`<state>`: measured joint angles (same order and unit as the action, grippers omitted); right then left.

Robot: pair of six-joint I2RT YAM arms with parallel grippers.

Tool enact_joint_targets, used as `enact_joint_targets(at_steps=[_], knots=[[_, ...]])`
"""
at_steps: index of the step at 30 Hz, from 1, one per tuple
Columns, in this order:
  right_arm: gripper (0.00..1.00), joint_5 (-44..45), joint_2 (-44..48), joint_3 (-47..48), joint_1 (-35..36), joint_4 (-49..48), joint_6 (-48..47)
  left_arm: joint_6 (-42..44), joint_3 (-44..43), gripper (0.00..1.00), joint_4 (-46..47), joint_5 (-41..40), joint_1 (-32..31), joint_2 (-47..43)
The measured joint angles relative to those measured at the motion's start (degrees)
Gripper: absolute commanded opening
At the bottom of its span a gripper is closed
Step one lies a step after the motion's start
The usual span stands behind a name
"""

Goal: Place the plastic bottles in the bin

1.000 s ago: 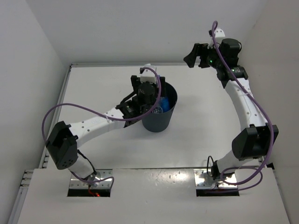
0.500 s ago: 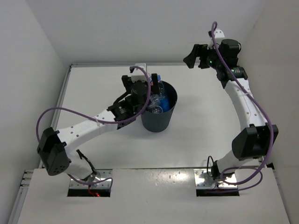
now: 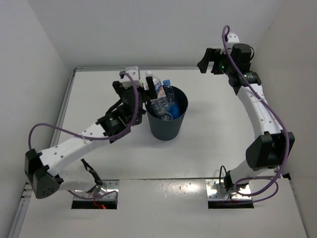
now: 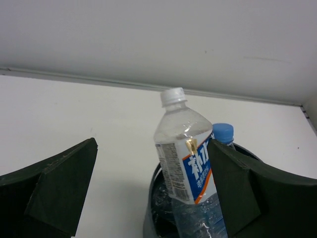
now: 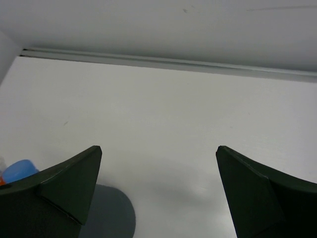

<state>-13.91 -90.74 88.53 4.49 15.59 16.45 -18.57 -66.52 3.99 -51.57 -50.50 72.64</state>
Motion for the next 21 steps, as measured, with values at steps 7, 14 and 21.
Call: enact_joint_targets(at_steps=[7,14,21], knots=[[1.0,9.0,1.5,-6.7,0.6,2.5,-0.8,1.6,4.2,1.0,-2.4,-1.0,5.0,-14.5],[1.0,13.1,8.8,-17.5,0.9,5.9,-1.7,-1.3,13.0,1.0,-8.4,-2.3,16.6,-26.0],[1.0,17.0,16.3,-26.8,3.1,9.1,-1.6,-8.1,26.2,1.0,-15.6,-2.5,24.4,-30.8]])
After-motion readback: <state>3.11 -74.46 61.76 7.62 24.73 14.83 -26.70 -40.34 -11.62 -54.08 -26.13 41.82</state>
